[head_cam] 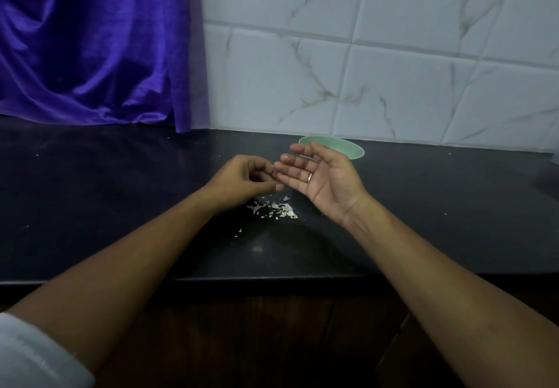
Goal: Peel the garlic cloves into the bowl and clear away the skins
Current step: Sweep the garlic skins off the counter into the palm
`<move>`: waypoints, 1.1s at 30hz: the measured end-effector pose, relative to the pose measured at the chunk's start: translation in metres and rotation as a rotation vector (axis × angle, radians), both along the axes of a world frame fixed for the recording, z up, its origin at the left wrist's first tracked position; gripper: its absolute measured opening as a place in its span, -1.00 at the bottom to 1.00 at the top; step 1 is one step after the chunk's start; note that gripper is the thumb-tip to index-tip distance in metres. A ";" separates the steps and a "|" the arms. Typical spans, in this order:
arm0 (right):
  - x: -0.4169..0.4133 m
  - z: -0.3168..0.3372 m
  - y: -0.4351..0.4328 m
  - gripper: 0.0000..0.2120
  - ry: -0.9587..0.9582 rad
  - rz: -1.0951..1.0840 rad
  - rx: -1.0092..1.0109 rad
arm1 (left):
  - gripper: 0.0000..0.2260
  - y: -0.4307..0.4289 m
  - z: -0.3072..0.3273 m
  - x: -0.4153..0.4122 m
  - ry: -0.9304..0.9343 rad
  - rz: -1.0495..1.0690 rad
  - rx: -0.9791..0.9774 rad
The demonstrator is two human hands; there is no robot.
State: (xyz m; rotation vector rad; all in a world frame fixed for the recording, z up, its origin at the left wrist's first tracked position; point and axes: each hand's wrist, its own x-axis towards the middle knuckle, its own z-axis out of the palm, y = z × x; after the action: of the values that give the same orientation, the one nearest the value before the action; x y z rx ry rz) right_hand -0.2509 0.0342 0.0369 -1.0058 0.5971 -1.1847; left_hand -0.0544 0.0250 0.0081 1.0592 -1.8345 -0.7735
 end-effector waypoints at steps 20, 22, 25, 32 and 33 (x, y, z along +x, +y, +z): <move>0.022 -0.025 -0.006 -0.34 0.520 -0.173 -0.149 | -0.57 -0.015 0.000 0.015 0.209 0.314 0.019; 0.040 -0.024 -0.001 -0.32 0.491 -0.043 -0.152 | -0.56 -0.015 0.002 0.018 0.291 0.332 0.053; 0.051 -0.021 0.005 -0.32 0.421 -0.005 -0.172 | -0.54 -0.016 0.005 0.024 0.391 0.370 0.107; 0.027 -0.009 0.026 -0.21 0.250 0.324 -0.162 | -0.50 -0.016 0.018 0.031 0.607 0.420 0.236; 0.027 -0.011 0.031 -0.20 0.272 0.423 -0.162 | -0.49 -0.016 0.019 0.032 0.635 0.435 0.252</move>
State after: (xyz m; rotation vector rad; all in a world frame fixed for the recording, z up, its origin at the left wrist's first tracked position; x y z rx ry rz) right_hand -0.2243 0.0653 0.0256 -1.3683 0.4725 -0.7355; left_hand -0.0224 0.0094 0.0273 1.1485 -0.9494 -0.9494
